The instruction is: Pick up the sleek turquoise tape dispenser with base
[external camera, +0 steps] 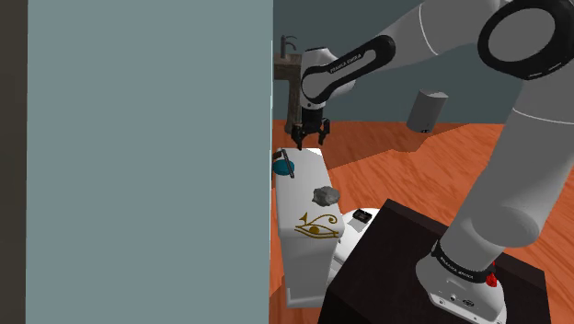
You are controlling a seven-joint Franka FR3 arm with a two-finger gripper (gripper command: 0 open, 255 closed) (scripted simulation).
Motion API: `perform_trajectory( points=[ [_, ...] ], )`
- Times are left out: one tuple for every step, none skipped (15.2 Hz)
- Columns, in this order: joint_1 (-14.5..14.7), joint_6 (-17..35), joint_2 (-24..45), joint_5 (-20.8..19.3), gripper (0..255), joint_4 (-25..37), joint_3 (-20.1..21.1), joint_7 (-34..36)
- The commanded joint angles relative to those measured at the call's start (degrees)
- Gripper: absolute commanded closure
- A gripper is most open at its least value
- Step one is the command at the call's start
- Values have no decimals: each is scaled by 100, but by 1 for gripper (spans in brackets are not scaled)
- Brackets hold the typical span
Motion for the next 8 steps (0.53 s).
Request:
perform_trajectory(
  points=[
    [-16, 162, 457, 43, 0, 354, -13, 80],
    [-29, 217, 668, 64, 0, 536, -23, 110],
    [-42, 265, 880, 86, 0, 726, -33, 139],
    [-57, 305, 1093, 109, 0, 924, -42, 168],
    [-73, 338, 1307, 132, 0, 1130, -51, 197],
    [-90, 363, 1522, 156, 0, 1345, -59, 225],
    [-109, 381, 1738, 179, 0, 1570, -67, 254],
    [-129, 391, 1957, 203, 0, 1804, -75, 283]
  ],
)
